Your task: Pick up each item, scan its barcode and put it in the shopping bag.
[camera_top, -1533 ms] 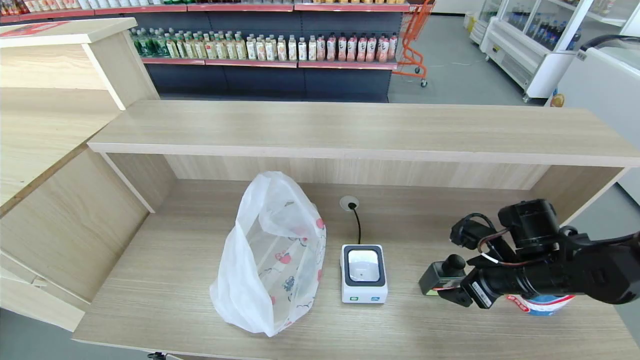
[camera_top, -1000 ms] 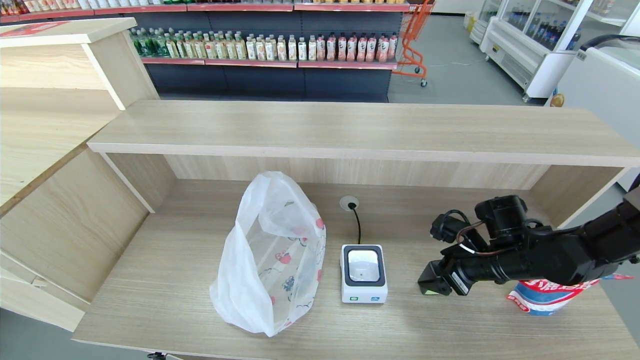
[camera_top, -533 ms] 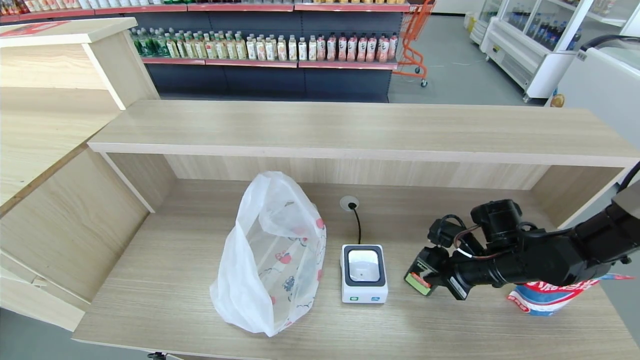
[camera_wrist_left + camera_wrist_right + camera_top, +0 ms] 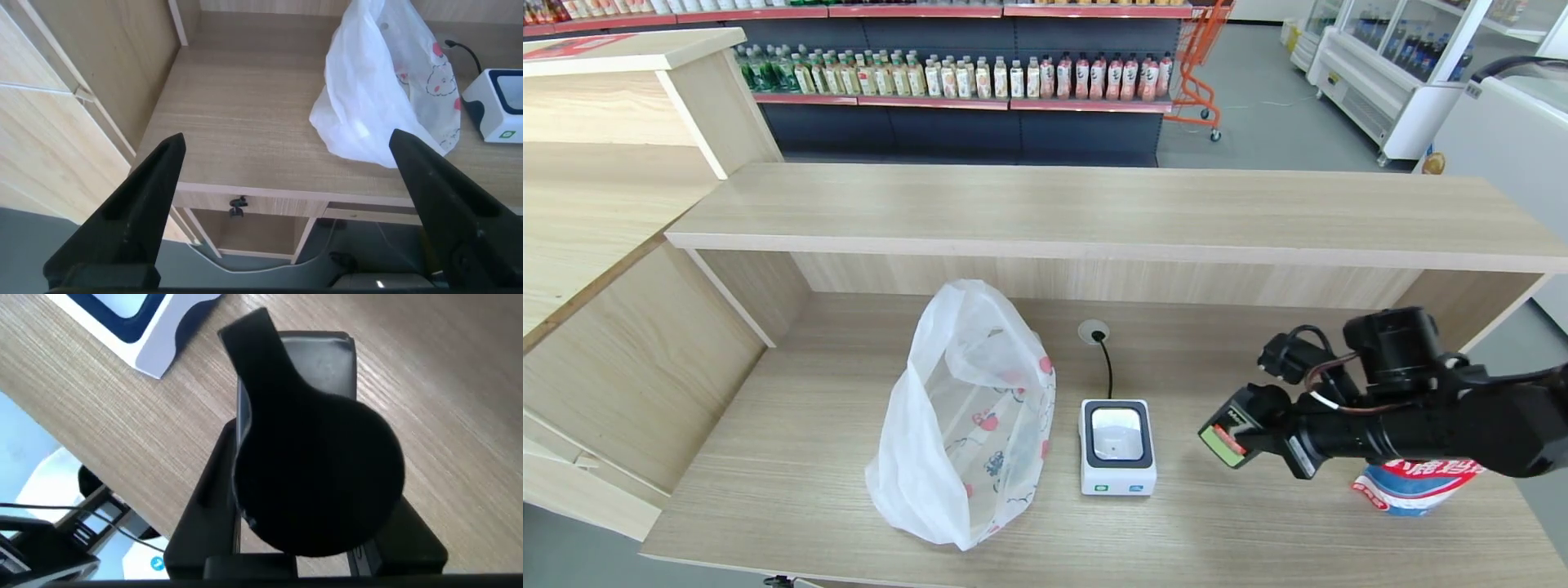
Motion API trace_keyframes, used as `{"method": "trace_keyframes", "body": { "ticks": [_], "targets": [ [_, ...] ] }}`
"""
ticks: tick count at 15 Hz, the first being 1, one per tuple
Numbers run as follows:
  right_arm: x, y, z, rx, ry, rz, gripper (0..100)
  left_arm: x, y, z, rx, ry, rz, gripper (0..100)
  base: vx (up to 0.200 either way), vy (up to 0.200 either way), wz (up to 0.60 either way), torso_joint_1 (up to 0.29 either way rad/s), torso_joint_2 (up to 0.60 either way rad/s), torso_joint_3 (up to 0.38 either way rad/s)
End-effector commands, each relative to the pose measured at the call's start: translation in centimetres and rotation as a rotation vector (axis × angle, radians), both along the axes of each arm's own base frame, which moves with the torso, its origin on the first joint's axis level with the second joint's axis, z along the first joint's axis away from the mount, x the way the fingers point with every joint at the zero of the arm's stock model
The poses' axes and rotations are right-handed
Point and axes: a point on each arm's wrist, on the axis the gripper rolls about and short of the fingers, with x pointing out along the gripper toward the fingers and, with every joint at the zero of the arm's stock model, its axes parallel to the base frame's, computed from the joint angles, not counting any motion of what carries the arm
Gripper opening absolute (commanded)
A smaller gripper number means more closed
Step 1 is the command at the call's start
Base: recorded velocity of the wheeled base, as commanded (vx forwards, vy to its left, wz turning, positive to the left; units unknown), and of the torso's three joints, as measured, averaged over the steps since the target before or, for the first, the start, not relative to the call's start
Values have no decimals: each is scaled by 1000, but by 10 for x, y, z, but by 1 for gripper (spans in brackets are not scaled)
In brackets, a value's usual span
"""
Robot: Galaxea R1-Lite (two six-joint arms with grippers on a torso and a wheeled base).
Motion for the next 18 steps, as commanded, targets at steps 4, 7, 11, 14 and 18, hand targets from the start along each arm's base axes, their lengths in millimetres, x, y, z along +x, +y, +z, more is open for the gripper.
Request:
{"method": "trace_keyframes", "body": {
  "ticks": [4, 7, 11, 14, 18],
  "targets": [
    [-112, -45, 35, -121, -356, -36, 0, 0, 0, 0, 0, 0, 0, 100, 0, 0, 0, 0, 0, 0],
    [-116, -43, 42, -271, -491, 119, 0, 0, 0, 0, 0, 0, 0, 100, 0, 0, 0, 0, 0, 0],
    [-123, -13, 42, -598, -1071, 989, 0, 0, 0, 0, 0, 0, 0, 100, 0, 0, 0, 0, 0, 0],
    [-135, 8, 28, -719, -1308, 1404, 0, 0, 0, 0, 0, 0, 0, 100, 0, 0, 0, 0, 0, 0],
    [-142, 9, 36, -868, -1597, 1563, 0, 0, 0, 0, 0, 0, 0, 100, 0, 0, 0, 0, 0, 0]
  ]
}}
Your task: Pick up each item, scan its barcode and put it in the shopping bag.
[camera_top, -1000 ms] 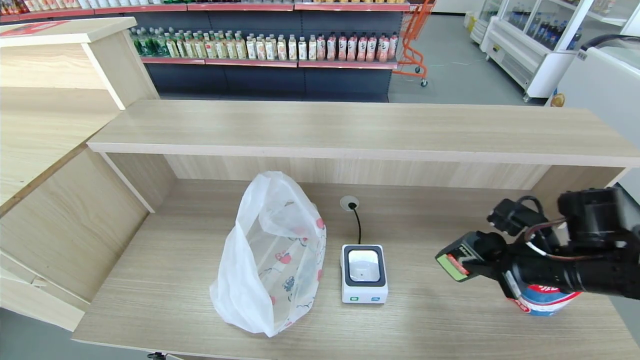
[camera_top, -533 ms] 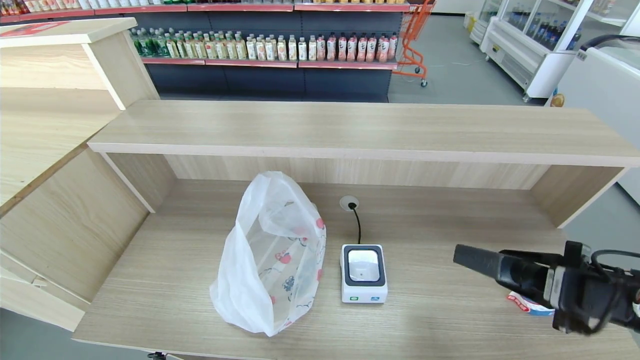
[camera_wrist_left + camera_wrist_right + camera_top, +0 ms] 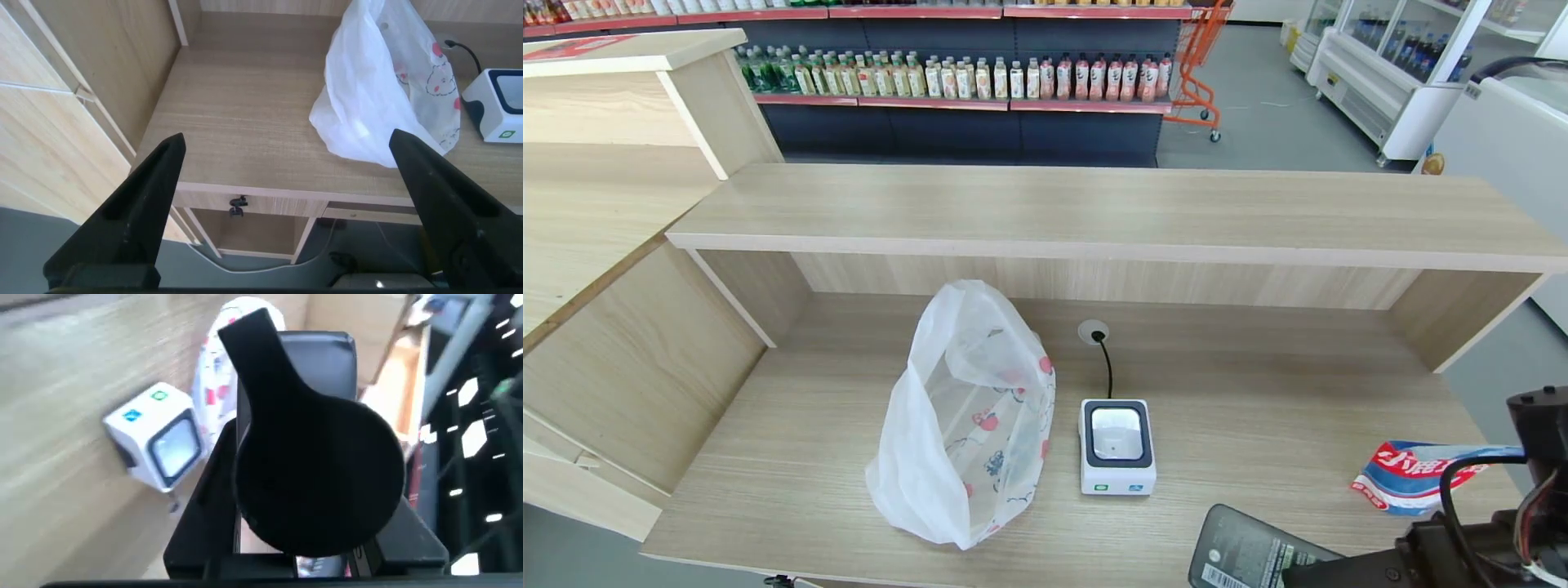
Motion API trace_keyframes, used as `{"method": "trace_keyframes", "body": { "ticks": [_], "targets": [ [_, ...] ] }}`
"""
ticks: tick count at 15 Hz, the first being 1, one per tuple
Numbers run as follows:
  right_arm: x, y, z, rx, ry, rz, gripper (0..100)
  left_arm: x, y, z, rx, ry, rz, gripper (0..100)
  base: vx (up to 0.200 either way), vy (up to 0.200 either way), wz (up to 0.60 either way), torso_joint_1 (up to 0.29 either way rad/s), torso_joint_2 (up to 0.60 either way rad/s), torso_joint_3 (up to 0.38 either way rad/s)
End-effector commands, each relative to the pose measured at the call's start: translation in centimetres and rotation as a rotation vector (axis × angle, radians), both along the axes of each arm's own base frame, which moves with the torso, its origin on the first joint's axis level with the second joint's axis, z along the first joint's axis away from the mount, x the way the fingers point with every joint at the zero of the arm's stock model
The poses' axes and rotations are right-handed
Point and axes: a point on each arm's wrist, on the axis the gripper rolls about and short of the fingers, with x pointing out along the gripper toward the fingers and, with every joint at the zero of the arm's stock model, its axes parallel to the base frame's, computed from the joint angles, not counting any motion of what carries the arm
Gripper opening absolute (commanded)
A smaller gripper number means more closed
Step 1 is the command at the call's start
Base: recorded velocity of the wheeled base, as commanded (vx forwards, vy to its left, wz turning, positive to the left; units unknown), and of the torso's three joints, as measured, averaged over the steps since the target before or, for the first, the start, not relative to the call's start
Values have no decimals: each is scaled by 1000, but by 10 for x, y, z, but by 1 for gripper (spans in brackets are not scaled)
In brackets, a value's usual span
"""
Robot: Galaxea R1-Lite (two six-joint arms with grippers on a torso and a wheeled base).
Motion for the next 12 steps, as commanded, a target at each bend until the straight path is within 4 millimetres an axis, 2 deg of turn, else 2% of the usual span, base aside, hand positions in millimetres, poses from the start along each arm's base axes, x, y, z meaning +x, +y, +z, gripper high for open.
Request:
{"method": "trace_keyframes", "body": {
  "ticks": [1, 4, 12],
  "targets": [
    [-5, 1, 12, 38, -115, 93, 0, 0, 0, 0, 0, 0, 0, 100, 0, 0, 0, 0, 0, 0],
    [-17, -1, 20, 62, -226, 159, 0, 0, 0, 0, 0, 0, 0, 100, 0, 0, 0, 0, 0, 0],
    [-34, -7, 37, 85, -382, 174, 0, 0, 0, 0, 0, 0, 0, 100, 0, 0, 0, 0, 0, 0]
  ]
}}
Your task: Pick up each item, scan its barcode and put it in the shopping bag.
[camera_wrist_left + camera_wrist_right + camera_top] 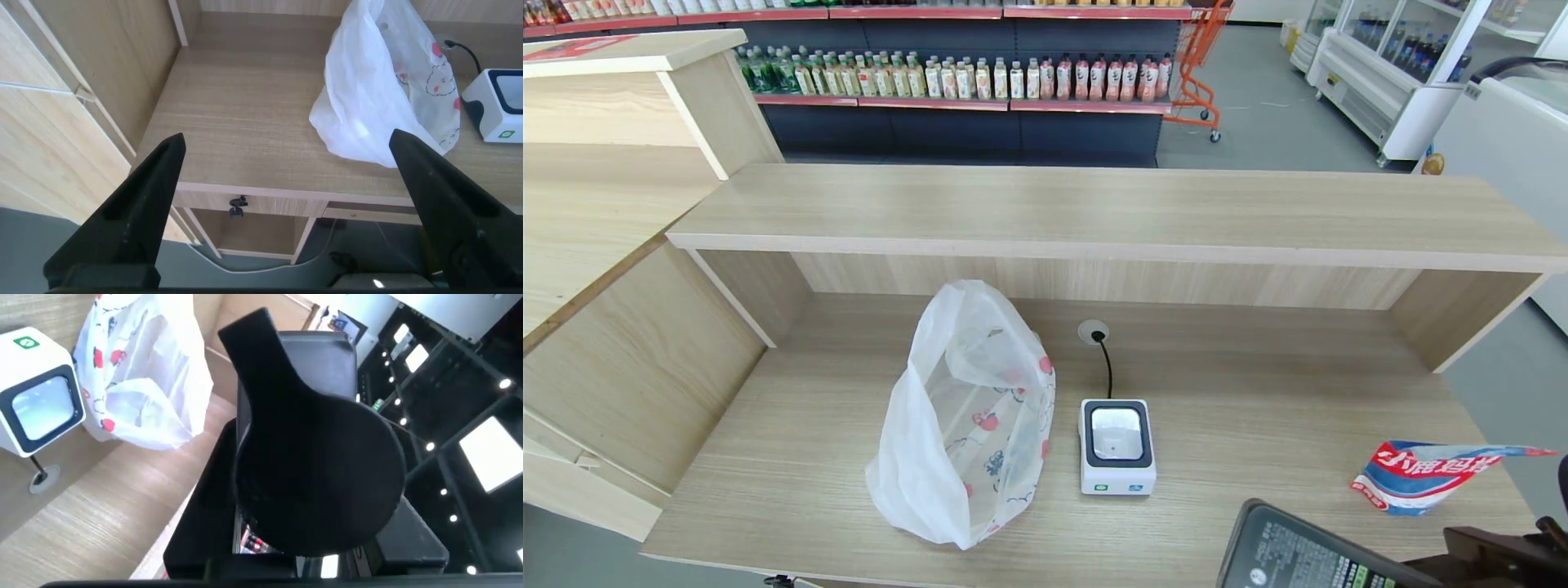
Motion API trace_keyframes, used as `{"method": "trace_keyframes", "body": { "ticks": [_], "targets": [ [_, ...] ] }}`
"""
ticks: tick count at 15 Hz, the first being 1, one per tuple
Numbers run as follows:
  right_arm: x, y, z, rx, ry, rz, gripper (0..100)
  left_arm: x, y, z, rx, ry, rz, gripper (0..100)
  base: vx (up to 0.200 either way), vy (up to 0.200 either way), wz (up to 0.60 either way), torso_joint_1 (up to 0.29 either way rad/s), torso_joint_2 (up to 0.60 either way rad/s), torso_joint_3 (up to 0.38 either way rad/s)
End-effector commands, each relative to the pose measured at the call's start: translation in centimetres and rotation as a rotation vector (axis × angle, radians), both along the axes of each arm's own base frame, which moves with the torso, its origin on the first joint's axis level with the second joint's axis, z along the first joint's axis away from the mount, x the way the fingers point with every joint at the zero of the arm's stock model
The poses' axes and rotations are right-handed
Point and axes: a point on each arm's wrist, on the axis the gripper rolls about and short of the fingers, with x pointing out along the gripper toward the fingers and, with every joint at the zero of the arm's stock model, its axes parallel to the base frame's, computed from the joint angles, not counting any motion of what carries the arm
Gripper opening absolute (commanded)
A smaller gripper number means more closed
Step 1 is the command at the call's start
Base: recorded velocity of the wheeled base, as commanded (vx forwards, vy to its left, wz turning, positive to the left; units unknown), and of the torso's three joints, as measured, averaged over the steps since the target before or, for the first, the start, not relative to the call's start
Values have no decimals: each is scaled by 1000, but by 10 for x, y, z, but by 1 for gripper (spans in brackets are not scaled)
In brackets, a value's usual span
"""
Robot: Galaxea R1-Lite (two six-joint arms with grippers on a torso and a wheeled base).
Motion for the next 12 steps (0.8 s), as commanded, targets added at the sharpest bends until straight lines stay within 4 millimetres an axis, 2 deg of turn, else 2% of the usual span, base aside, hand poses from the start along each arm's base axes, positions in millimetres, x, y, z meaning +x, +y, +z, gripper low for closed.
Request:
{"method": "trace_keyframes", "body": {
  "ticks": [1, 10, 12],
  "targets": [
    [-4, -1, 5, -4, -98, 19, 0, 0, 0, 0, 0, 0, 0, 100, 0, 0, 0, 0, 0, 0],
    [-4, -1, 6, 2, -77, 16, 0, 0, 0, 0, 0, 0, 0, 100, 0, 0, 0, 0, 0, 0],
    [-2, -1, 18, 56, 56, -35, 0, 0, 0, 0, 0, 0, 0, 100, 0, 0, 0, 0, 0, 0]
  ]
}}
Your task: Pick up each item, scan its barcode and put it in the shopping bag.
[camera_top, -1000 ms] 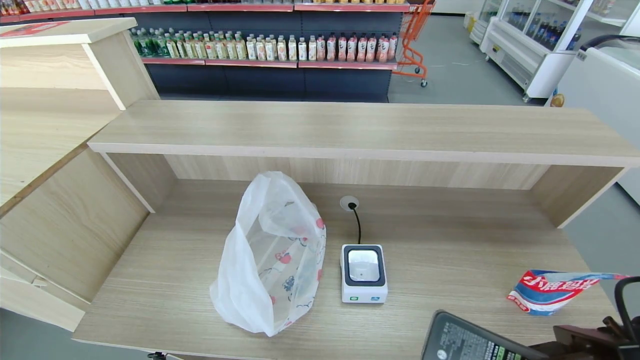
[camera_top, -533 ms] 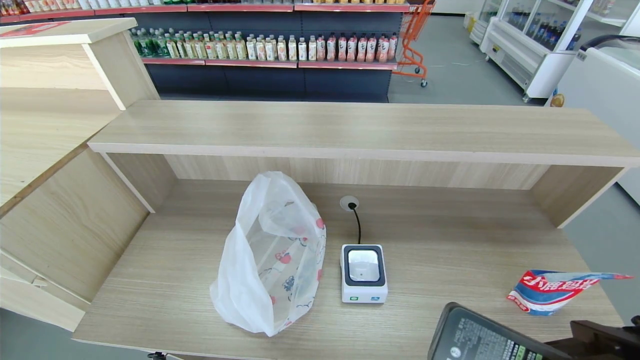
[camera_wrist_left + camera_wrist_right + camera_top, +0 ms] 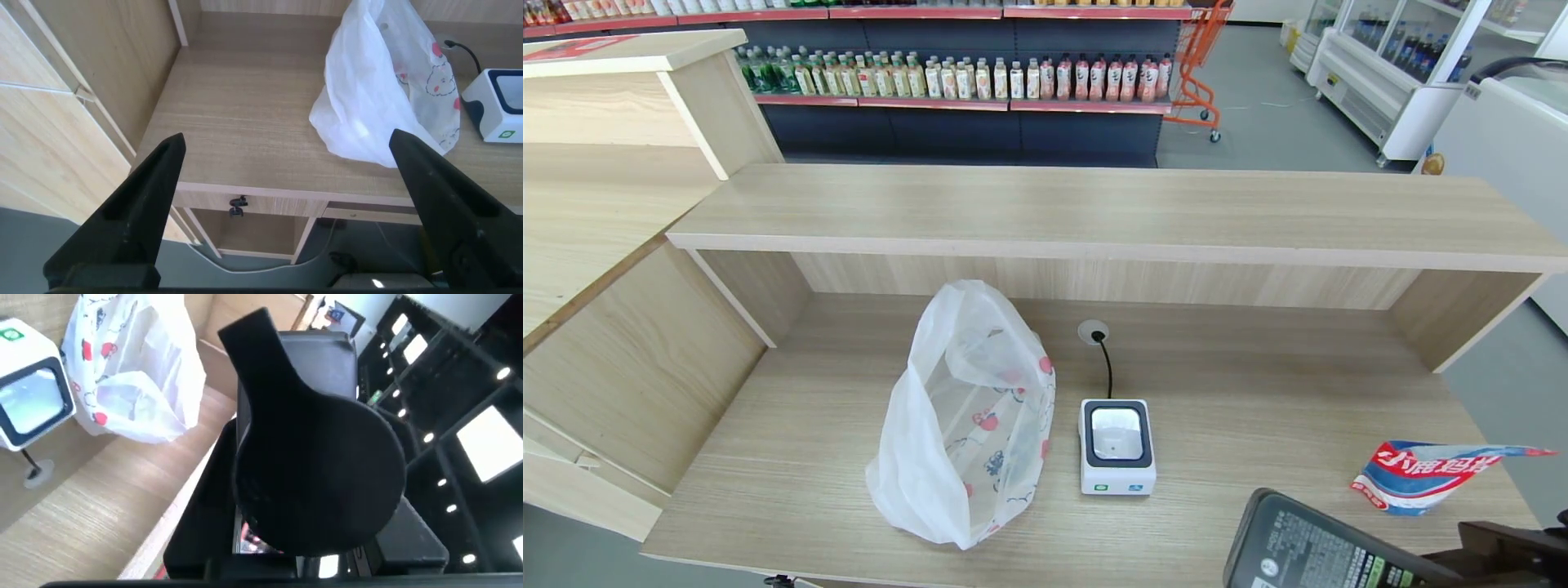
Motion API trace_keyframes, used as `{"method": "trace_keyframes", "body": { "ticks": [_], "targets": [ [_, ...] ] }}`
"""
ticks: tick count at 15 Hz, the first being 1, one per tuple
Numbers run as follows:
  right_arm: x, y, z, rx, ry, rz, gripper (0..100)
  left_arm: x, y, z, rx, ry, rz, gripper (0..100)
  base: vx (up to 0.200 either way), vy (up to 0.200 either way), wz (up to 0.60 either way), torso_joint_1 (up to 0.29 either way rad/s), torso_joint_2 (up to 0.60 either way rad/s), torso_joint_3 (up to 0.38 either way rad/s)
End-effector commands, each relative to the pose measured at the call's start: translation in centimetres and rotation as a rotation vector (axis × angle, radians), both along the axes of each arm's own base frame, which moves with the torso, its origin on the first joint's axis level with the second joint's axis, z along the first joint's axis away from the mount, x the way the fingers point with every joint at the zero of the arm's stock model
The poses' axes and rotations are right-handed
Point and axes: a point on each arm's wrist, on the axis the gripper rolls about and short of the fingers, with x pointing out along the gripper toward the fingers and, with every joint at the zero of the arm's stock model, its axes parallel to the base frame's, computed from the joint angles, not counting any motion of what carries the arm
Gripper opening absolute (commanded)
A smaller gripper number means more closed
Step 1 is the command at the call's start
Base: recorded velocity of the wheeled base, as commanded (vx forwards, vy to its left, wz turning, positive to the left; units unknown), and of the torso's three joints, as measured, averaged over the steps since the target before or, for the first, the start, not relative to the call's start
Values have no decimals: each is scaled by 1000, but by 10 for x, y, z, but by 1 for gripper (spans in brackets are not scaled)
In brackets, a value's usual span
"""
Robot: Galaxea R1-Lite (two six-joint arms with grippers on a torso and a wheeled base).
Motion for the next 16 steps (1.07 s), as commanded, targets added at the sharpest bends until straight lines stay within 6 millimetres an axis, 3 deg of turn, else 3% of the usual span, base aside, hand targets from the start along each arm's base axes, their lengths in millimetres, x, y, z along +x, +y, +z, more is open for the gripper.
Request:
{"method": "trace_keyframes", "body": {
  "ticks": [1, 3, 4, 5, 6, 9, 12, 16],
  "targets": [
    [2, -3, 27, 108, 166, -105, 0, 0, 0, 0, 0, 0, 0, 100, 0, 0, 0, 0, 0, 0],
    [-4, -16, 41, 246, 411, -370, 0, 0, 0, 0, 0, 0, 0, 100, 0, 0, 0, 0, 0, 0],
    [-13, -22, 42, 407, 667, -554, 0, 0, 0, 0, 0, 0, 0, 100, 0, 0, 0, 0, 0, 0],
    [-16, -23, 42, 459, 747, -591, 0, 0, 0, 0, 0, 0, 0, 100, 0, 0, 0, 0, 0, 0],
    [-14, -23, 37, 569, 1016, -653, 0, 0, 0, 0, 0, 0, 0, 100, 0, 0, 0, 0, 0, 0],
    [17, -30, 34, 810, 1456, -819, 0, 0, 0, 0, 0, 0, 0, 100, 0, 0, 0, 0, 0, 0],
    [59, -34, 18, 1040, 1907, -941, 0, 0, 0, 0, 0, 0, 0, 100, 0, 0, 0, 0, 0, 0],
    [102, -3, 0, 1171, 2411, -843, 0, 0, 0, 0, 0, 0, 0, 100, 0, 0, 0, 0, 0, 0]
  ]
}}
